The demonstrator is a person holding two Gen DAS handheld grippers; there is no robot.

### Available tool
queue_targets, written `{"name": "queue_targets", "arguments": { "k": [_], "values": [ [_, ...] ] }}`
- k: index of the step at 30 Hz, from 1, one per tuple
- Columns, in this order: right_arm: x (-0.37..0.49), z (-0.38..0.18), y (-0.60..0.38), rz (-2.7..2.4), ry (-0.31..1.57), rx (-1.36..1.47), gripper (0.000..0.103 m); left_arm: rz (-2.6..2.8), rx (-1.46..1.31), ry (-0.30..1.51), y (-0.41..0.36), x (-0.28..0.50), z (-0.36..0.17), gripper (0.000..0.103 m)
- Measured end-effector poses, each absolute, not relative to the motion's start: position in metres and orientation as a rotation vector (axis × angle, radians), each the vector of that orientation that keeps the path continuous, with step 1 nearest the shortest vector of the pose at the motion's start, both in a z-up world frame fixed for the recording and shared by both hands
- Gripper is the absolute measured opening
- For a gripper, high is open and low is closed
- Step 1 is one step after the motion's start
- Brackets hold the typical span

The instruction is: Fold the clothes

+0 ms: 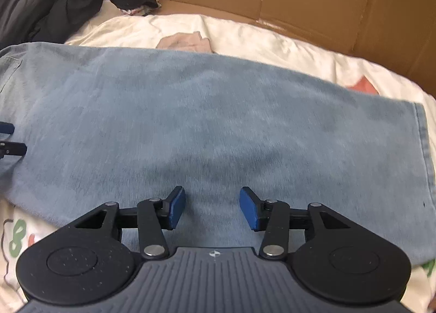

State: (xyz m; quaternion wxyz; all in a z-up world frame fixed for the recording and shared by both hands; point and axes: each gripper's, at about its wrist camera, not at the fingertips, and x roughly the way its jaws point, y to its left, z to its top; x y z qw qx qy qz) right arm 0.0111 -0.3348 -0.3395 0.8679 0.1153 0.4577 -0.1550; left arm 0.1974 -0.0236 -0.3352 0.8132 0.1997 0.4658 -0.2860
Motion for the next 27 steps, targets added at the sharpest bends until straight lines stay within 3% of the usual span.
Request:
{"name": "queue_targets", "arguments": {
  "k": [6,11,27],
  "values": [
    [0.027,-0.338,-0.34,-0.343,0.952,0.246,0.053,-0.642,0.415,0.985,-0.036,0.223,-0.335,0.079],
    [0.034,-0.337,-0.344,-0.343,0.944,0.237,0.053,-0.633,0.411,0.956,-0.047,0.24,-0.331,0.068],
    [0.082,-0.337,-0.376,-0.364,0.933,0.313,0.051,-0.581,0.429,0.904,-0.09,0.302,-0.335,0.068]
  ]
}}
